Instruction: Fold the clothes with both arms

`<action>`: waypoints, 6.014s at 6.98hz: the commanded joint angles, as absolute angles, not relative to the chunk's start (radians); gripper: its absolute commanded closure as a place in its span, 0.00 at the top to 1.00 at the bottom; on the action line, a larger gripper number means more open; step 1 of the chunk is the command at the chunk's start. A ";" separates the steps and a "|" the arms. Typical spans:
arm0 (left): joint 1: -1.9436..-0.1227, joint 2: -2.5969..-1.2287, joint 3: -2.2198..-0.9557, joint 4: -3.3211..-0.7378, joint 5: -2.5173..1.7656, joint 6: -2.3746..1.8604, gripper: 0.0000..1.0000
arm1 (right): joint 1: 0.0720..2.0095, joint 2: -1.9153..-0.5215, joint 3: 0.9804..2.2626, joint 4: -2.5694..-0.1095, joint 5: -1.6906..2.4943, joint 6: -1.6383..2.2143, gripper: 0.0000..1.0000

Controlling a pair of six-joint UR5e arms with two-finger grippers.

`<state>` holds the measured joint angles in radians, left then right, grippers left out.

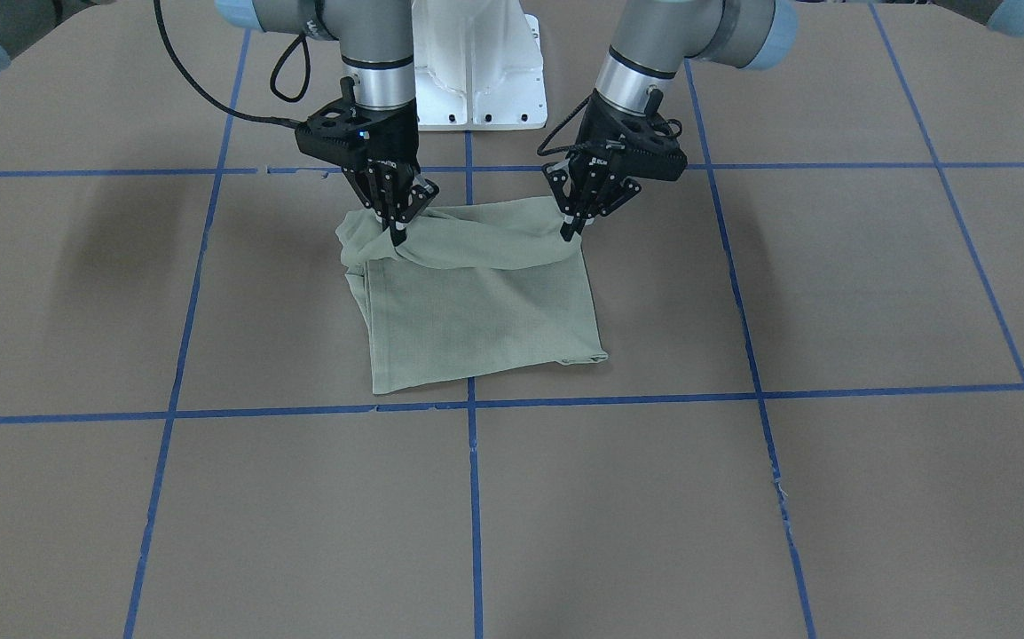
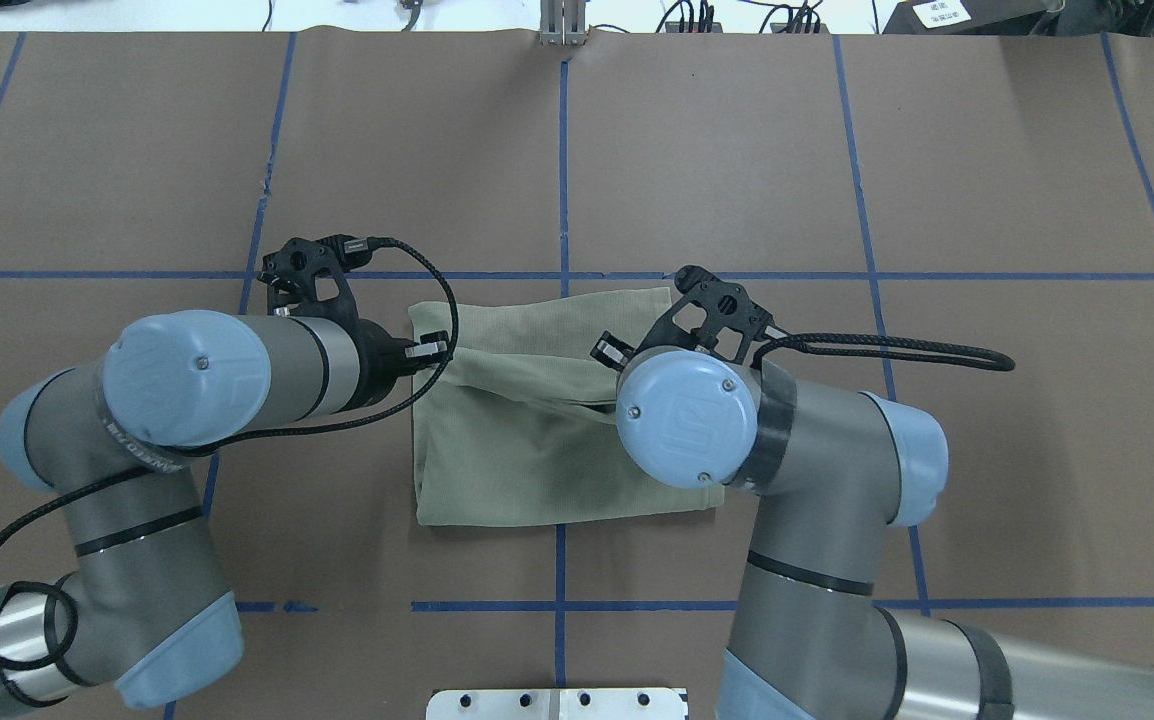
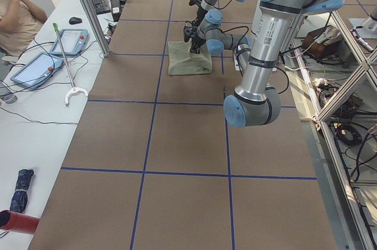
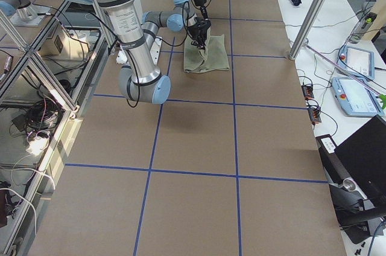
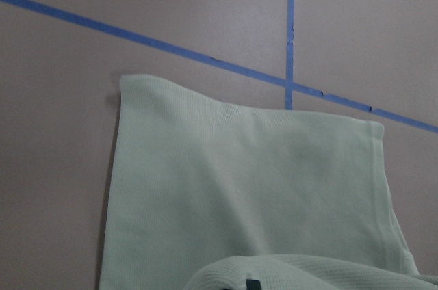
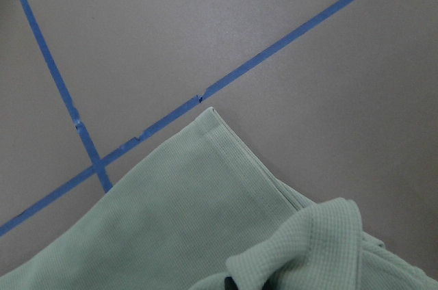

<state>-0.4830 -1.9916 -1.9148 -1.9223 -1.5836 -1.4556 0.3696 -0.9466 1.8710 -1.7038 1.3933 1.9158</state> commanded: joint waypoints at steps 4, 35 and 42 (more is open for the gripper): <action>-0.518 -2.052 -1.707 -2.046 -1.583 -1.433 0.00 | 0.463 -0.836 1.559 -1.523 1.446 1.842 0.00; -0.711 -2.191 -1.344 -2.040 -1.572 -0.995 1.00 | 0.707 -0.770 1.333 -1.381 1.689 1.201 1.00; -0.929 -1.918 -1.940 -1.695 -1.924 -0.534 1.00 | 1.119 -1.098 1.542 -1.514 2.104 0.470 1.00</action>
